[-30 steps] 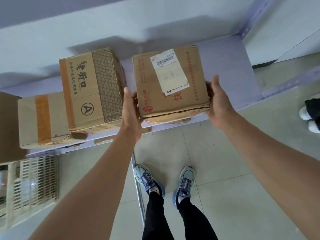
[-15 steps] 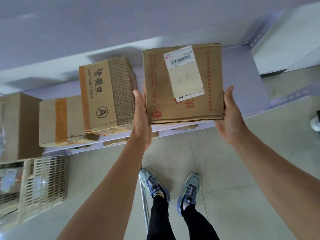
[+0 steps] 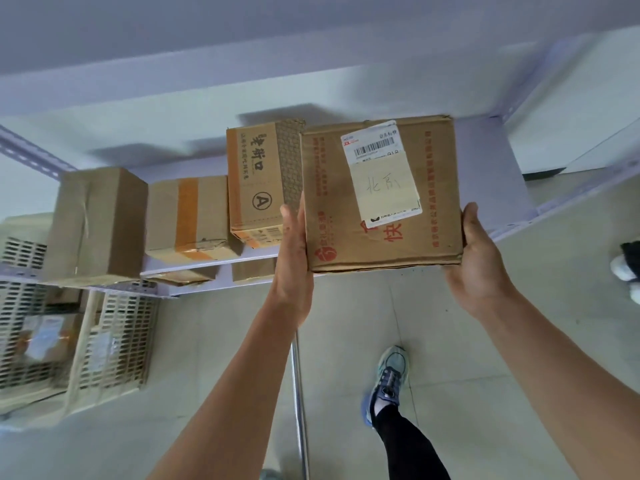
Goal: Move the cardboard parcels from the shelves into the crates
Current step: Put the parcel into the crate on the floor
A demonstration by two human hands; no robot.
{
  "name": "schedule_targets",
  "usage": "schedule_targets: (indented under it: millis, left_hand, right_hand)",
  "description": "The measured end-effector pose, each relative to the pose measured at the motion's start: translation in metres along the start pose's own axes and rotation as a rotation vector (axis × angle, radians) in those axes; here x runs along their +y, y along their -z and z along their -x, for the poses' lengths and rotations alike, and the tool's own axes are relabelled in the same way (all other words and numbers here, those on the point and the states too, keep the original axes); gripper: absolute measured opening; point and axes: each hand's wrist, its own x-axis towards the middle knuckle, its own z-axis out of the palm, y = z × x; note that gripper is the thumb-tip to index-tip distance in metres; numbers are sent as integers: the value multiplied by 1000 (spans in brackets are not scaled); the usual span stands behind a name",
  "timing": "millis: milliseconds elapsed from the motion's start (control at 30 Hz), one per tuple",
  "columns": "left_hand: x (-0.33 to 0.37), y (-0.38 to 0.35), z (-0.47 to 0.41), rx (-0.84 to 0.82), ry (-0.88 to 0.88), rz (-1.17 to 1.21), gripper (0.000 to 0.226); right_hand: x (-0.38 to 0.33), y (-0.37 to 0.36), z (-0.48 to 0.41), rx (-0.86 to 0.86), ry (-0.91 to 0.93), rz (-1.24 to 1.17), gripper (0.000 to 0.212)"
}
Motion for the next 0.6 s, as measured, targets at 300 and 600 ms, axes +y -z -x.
schedule_targets:
  millis: [300, 600]
  left_hand:
    - [51, 97, 142, -51, -67, 8, 72]
    - [116, 235, 285, 3, -130, -48, 68]
  right_hand:
    - [11, -112, 133, 36, 26, -19, 68]
    - [16, -271, 246, -30, -11, 38, 72]
